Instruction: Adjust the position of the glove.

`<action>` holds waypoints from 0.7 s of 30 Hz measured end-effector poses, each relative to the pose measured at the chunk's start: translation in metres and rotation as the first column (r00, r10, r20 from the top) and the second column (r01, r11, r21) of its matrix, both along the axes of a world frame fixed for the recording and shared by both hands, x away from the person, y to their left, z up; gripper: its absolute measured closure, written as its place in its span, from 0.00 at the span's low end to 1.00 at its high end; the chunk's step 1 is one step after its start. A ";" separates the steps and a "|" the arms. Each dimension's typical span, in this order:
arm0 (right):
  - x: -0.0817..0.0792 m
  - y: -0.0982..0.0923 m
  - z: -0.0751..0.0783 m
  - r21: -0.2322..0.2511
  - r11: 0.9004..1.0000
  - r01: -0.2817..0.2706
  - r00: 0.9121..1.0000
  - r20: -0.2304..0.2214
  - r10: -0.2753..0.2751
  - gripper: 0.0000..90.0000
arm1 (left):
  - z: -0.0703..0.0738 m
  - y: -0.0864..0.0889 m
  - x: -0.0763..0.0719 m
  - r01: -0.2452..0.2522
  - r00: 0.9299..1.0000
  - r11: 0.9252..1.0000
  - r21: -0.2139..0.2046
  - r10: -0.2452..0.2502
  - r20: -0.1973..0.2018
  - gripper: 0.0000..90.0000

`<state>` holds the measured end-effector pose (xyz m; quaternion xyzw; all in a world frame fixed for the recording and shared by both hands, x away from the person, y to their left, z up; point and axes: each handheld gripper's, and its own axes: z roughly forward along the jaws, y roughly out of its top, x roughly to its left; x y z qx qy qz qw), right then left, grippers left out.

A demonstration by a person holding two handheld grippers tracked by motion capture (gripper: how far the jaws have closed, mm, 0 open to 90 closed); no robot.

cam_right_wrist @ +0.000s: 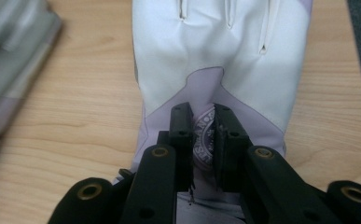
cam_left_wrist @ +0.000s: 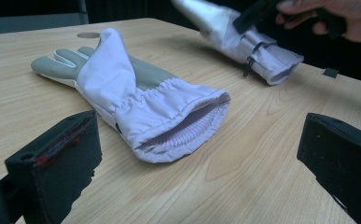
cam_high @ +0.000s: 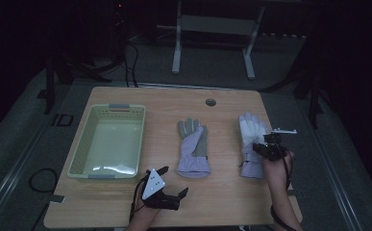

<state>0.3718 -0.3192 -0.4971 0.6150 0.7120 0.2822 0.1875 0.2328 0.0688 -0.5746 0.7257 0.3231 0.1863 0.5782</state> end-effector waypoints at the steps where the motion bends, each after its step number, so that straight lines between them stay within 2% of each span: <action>1: 0.004 0.001 -0.008 -0.007 1.000 0.001 1.000 -0.011 -0.001 0.88 | 0.000 0.000 0.000 0.001 1.000 1.000 0.000 -0.001 0.000 0.00; 2: 0.004 0.001 -0.008 -0.007 1.000 0.001 1.000 -0.011 -0.001 0.88 | 0.000 0.000 0.000 0.002 1.000 1.000 0.001 -0.002 0.000 0.00; 5: 0.011 0.001 -0.021 -0.007 1.000 0.001 1.000 -0.021 -0.001 0.85 | 0.000 0.000 0.000 0.002 1.000 1.000 -0.004 -0.002 -0.001 0.00; 9: 0.012 0.001 -0.023 -0.007 1.000 0.001 1.000 -0.020 -0.002 0.83 | 0.000 0.001 0.000 0.004 1.000 1.000 -0.005 -0.004 -0.003 0.00; 14: 0.014 -0.002 -0.031 0.015 1.000 0.008 1.000 -0.012 -0.008 0.74 | 0.000 0.001 0.000 0.008 1.000 1.000 -0.005 -0.008 -0.003 0.00; 19: 0.013 -0.002 -0.026 0.001 1.000 -0.024 1.000 -0.002 0.024 0.65 | 0.000 0.000 0.000 0.003 1.000 1.000 -0.002 -0.003 -0.003 0.00; 20: 0.012 -0.005 -0.019 0.010 0.998 -0.069 0.998 0.008 0.069 0.60 | 0.000 0.000 0.000 0.002 1.000 1.000 -0.004 -0.002 -0.004 0.00; 21: 0.012 -0.007 -0.016 0.002 0.997 -0.082 0.997 -0.001 0.082 0.60 | 0.000 0.000 0.000 0.001 1.000 1.000 -0.005 -0.001 -0.004 0.00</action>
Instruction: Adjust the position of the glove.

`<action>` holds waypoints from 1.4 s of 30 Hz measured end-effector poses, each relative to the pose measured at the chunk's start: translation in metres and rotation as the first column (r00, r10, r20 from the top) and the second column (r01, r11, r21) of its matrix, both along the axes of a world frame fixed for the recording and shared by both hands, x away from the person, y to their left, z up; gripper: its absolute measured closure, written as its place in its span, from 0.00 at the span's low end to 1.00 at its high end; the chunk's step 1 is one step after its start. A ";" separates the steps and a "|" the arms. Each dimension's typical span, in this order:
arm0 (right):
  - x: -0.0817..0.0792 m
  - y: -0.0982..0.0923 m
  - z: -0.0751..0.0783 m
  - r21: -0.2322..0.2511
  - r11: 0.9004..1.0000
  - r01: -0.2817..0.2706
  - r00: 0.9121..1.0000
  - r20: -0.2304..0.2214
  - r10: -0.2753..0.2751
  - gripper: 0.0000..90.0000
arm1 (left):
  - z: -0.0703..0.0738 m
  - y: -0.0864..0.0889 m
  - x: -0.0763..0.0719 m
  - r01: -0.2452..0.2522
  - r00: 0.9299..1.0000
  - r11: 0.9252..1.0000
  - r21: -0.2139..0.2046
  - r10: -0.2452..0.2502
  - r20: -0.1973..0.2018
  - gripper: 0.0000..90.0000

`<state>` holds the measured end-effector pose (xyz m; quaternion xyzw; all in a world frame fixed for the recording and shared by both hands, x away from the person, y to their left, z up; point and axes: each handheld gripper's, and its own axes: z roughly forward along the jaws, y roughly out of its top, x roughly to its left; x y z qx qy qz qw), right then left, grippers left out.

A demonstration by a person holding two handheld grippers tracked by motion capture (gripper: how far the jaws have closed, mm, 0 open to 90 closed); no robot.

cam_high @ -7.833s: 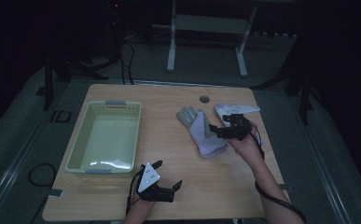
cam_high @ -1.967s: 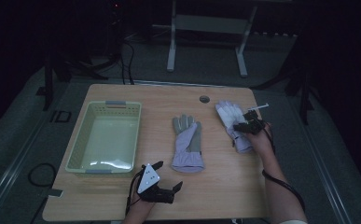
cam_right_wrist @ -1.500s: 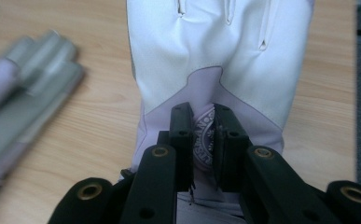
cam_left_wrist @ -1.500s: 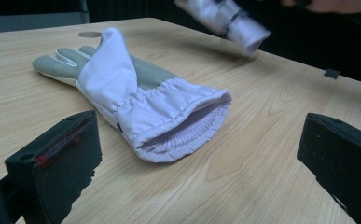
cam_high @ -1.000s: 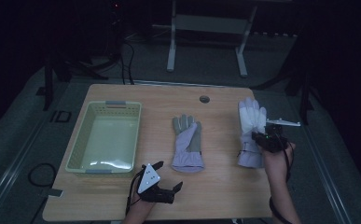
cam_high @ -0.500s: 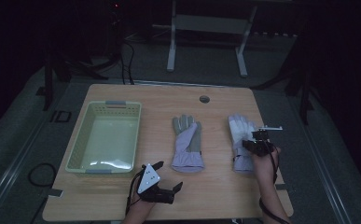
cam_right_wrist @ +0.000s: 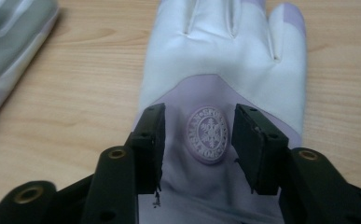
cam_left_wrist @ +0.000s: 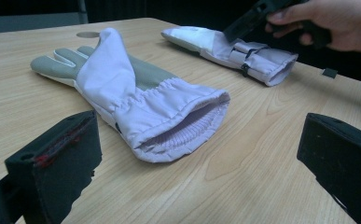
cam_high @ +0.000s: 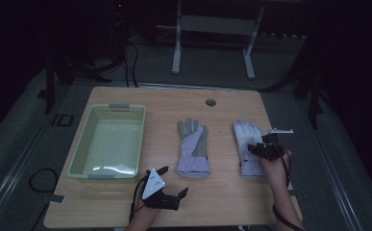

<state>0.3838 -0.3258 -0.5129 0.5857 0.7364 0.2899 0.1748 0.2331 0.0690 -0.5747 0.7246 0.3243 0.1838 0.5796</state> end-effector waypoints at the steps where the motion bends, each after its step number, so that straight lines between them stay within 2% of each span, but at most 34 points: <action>1: -0.001 -0.002 0.004 -0.014 1.000 -0.013 1.000 0.010 0.013 0.59 | 0.000 0.000 0.000 0.000 1.000 1.000 0.002 0.000 -0.001 0.00; 2: -0.001 -0.002 0.004 -0.014 1.000 -0.013 1.000 0.010 0.013 0.59 | 0.000 0.000 0.000 -0.001 1.000 1.000 0.003 0.001 0.000 0.00; 4: -0.003 -0.011 0.015 0.010 0.997 -0.072 0.997 0.012 0.072 0.55 | 0.000 0.000 0.000 -0.001 1.000 1.000 0.004 0.001 0.002 0.00; 6: -0.006 -0.016 0.021 0.000 0.992 -0.129 0.991 0.032 0.129 0.53 | 0.000 0.000 0.000 -0.002 1.000 1.000 0.004 0.002 0.001 0.00; 8: -0.007 -0.018 0.023 -0.009 0.990 -0.142 0.989 0.037 0.142 0.53 | 0.000 0.000 0.000 -0.002 1.000 1.000 0.005 0.002 0.002 0.00; 9: -0.010 -0.022 0.028 -0.018 0.980 -0.197 0.979 0.050 0.197 0.53 | 0.000 0.000 0.000 -0.003 1.000 1.000 0.005 0.003 0.002 0.00; 10: -0.010 -0.022 0.028 -0.018 0.980 -0.197 0.979 0.050 0.197 0.53 | 0.000 0.000 0.000 -0.002 1.000 1.000 0.006 0.002 0.002 0.00; 11: -0.011 -0.024 0.029 -0.020 0.976 -0.216 0.974 0.061 0.217 0.53 | 0.000 -0.001 0.000 -0.002 1.000 1.000 0.006 0.002 0.002 0.00; 12: -0.012 -0.025 0.029 -0.025 0.973 -0.229 0.972 0.052 0.230 0.53 | 0.000 -0.001 0.000 -0.002 1.000 1.000 0.006 0.002 0.002 0.00; 15: -0.014 -0.028 0.028 -0.063 0.964 -0.259 0.964 0.044 0.262 0.53 | 0.000 0.000 0.000 -0.002 1.000 1.000 0.005 0.002 0.001 0.00; 17: -0.014 -0.028 0.027 -0.062 0.962 -0.266 0.962 0.041 0.269 0.53 | 0.000 0.000 0.000 -0.002 1.000 1.000 0.005 0.002 0.001 0.00; 23: 0.001 -0.022 0.010 -0.055 0.962 -0.268 0.963 0.027 0.269 0.51 | 0.000 0.000 0.000 0.001 1.000 1.000 0.005 -0.001 -0.001 0.00; 24: 0.003 -0.021 0.007 -0.054 0.962 -0.268 0.963 0.018 0.270 0.51 | 0.000 0.000 0.000 0.001 1.000 1.000 0.005 -0.001 -0.001 0.00; 26: 0.008 -0.020 0.000 -0.072 0.966 -0.248 0.969 0.003 0.249 0.51 | 0.000 0.000 0.000 0.002 1.000 1.000 0.005 -0.002 0.000 0.00; 28: 0.012 -0.021 -0.009 -0.070 0.965 -0.252 0.968 -0.016 0.251 0.47 | 0.000 -0.001 0.000 0.002 1.000 1.000 0.005 -0.002 -0.001 0.00; 29: 0.013 -0.020 -0.015 -0.090 0.963 -0.254 0.967 -0.030 0.252 0.46 | 0.000 -0.001 0.000 0.002 1.000 1.000 0.005 -0.002 0.000 0.00; 32: 0.011 -0.023 -0.022 -0.071 0.964 -0.258 0.966 -0.009 0.258 0.46 | 0.000 -0.001 0.000 0.003 1.000 1.000 0.006 -0.003 0.000 0.00; 33: 0.011 -0.024 -0.023 -0.073 0.962 -0.265 0.964 -0.001 0.265 0.48 | 0.000 -0.001 0.000 0.003 1.000 1.000 0.006 -0.003 0.000 0.00; 37: 0.009 -0.027 -0.025 -0.006 0.960 -0.280 0.960 -0.001 0.280 0.67 | 0.000 -0.001 0.000 0.003 1.000 1.000 0.009 -0.003 0.002 0.00; 42: 0.006 -0.025 -0.024 0.010 0.968 -0.252 0.968 -0.001 0.252 0.76 | 0.000 -0.001 0.000 0.002 1.000 1.000 0.009 -0.002 -0.001 0.00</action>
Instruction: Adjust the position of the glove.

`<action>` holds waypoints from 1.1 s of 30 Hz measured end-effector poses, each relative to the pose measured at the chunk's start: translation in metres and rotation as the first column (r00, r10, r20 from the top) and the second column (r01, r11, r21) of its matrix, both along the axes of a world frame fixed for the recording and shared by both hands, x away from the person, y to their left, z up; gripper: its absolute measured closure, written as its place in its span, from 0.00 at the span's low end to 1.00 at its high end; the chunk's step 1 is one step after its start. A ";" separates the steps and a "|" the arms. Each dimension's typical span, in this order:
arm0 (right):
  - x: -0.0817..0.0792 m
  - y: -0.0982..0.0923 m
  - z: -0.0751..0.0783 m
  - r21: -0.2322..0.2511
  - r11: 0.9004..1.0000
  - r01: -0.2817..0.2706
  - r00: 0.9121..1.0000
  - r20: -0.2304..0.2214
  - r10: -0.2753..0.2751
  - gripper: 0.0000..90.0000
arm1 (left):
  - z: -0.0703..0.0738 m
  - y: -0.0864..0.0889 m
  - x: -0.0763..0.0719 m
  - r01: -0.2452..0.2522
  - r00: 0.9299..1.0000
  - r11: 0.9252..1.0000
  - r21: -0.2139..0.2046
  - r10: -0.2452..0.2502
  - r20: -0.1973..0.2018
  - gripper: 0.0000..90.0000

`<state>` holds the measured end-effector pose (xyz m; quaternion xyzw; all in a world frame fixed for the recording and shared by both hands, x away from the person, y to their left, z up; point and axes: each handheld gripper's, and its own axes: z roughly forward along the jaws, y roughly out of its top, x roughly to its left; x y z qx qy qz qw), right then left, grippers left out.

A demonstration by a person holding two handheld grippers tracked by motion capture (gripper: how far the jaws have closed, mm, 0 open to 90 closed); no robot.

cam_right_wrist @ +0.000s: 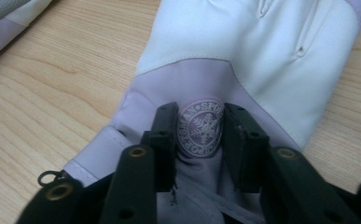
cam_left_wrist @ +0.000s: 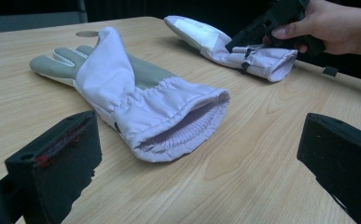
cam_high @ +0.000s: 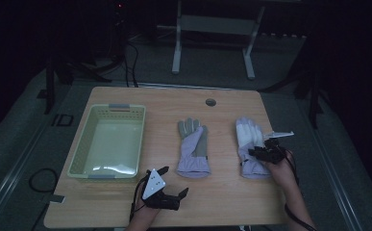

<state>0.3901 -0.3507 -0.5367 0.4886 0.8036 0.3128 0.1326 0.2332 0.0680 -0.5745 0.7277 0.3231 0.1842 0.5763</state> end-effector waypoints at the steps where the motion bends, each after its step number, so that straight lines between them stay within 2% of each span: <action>1: -0.001 0.000 0.000 0.003 1.000 0.004 1.000 0.004 -0.004 0.79 | 0.000 0.000 0.000 0.000 1.000 1.000 0.000 0.000 0.001 0.00; 7: -0.006 0.000 0.009 0.030 0.998 0.061 0.998 0.004 -0.061 0.87 | 0.000 0.000 0.000 -0.001 1.000 1.000 0.001 0.001 -0.001 0.00; 11: -0.011 0.004 0.027 0.005 0.997 0.074 0.997 0.036 -0.074 0.89 | 0.000 0.000 0.000 -0.002 1.000 1.000 0.002 0.002 -0.002 0.00; 17: -0.014 0.012 0.058 0.010 0.996 0.088 0.994 0.063 -0.089 0.89 | 0.000 0.000 0.000 -0.003 1.000 1.000 0.003 0.003 -0.001 0.00; 21: -0.016 0.021 0.078 0.007 0.998 0.060 0.995 0.076 -0.060 0.89 | 0.000 0.000 0.000 -0.002 1.000 1.000 0.002 0.002 -0.001 0.00; 26: -0.020 0.034 0.101 0.032 0.999 0.029 0.994 0.102 -0.032 0.89 | 0.000 0.000 0.000 -0.001 1.000 1.000 0.002 0.001 -0.001 0.00; 29: -0.023 0.046 0.115 0.032 0.999 -0.003 0.991 0.137 -0.001 0.89 | 0.000 0.000 0.001 0.000 1.000 1.000 0.001 0.000 -0.003 0.00; 33: -0.028 0.066 0.137 0.058 0.998 -0.027 0.984 0.178 0.016 0.89 | 0.000 0.000 0.001 0.000 1.000 1.000 0.002 0.000 -0.002 0.00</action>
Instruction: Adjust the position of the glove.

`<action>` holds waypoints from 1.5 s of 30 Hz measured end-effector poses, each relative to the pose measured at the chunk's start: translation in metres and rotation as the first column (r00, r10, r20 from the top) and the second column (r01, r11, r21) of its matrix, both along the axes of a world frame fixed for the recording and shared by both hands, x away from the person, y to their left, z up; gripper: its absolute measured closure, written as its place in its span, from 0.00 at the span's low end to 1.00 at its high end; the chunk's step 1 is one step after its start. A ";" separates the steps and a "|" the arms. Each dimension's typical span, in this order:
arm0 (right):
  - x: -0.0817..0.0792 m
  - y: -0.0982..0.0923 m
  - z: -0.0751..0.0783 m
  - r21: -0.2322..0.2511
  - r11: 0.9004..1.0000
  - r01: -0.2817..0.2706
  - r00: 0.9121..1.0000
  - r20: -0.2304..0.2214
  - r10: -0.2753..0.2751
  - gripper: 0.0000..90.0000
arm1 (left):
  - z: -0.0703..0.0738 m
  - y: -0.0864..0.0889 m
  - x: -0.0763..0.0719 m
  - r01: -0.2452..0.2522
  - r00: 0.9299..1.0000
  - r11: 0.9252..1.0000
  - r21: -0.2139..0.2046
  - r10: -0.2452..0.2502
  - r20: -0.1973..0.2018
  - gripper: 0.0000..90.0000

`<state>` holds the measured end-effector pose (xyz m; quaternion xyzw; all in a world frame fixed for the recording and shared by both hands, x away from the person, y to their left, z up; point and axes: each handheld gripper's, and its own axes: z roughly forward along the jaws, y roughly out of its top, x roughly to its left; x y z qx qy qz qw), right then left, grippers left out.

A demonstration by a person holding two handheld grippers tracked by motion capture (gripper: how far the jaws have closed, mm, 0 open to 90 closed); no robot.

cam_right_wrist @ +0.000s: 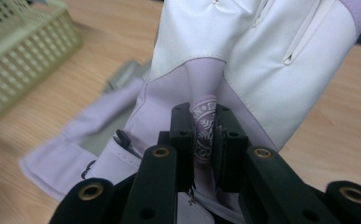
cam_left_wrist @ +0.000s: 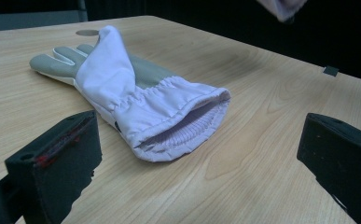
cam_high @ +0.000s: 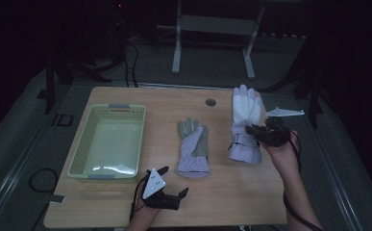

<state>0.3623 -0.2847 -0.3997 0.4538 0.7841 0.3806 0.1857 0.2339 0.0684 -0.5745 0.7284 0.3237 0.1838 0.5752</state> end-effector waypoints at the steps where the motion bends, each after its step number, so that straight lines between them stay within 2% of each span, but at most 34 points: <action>1: -0.001 0.005 0.004 0.001 1.000 -0.004 1.000 0.007 0.004 0.89 | 0.000 0.000 0.000 0.000 1.000 1.000 0.000 0.000 -0.001 0.00; 4: -0.002 0.022 0.015 0.001 1.000 -0.007 1.000 0.023 0.007 0.89 | 0.000 0.000 0.000 0.001 1.000 1.000 0.000 -0.001 0.000 0.00; 8: -0.002 0.042 0.022 0.016 1.000 -0.009 1.000 0.028 0.009 0.90 | 0.000 0.000 0.000 0.002 1.000 1.000 -0.002 -0.002 -0.001 0.00; 13: -0.001 0.076 0.022 0.048 0.998 -0.027 1.000 0.000 0.027 0.90 | 0.000 0.000 0.000 0.003 1.000 1.000 -0.002 -0.003 -0.004 0.00; 19: -0.002 0.119 0.009 0.029 0.999 -0.028 0.999 -0.037 0.029 0.90 | 0.000 0.000 0.000 0.005 1.000 1.000 -0.001 -0.005 -0.002 0.00; 24: -0.002 0.142 -0.015 -0.008 1.000 -0.024 0.996 -0.084 0.023 0.90 | 0.000 0.000 0.000 0.009 1.000 1.000 -0.005 -0.009 -0.005 0.00; 28: 0.001 0.151 -0.032 -0.004 0.999 -0.033 0.991 -0.132 0.032 0.89 | 0.000 0.000 0.000 0.009 1.000 1.000 -0.005 -0.009 -0.006 0.00; 32: 0.004 0.153 -0.047 -0.054 0.998 -0.026 0.988 -0.154 0.018 0.89 | 0.000 0.000 0.000 0.009 1.000 1.000 -0.006 -0.009 -0.005 0.00; 36: 0.013 0.149 -0.063 -0.048 0.999 0.013 0.980 -0.198 -0.022 0.89 | 0.000 0.000 0.000 0.009 1.000 1.000 -0.005 -0.009 -0.007 0.00; 38: 0.015 0.149 -0.070 -0.045 0.999 0.012 0.976 -0.215 -0.021 0.89 | 0.000 0.000 0.001 0.009 1.000 1.000 -0.006 -0.009 -0.008 0.00; 43: 0.023 0.153 -0.086 -0.073 0.997 0.008 0.967 -0.255 -0.027 0.89 | 0.000 0.000 0.000 0.010 1.000 1.000 -0.007 -0.010 -0.007 0.00; 45: 0.024 0.156 -0.091 -0.089 0.996 -0.006 0.966 -0.260 -0.018 0.89 | 0.000 0.000 0.001 0.013 1.000 1.000 -0.007 -0.013 -0.008 0.00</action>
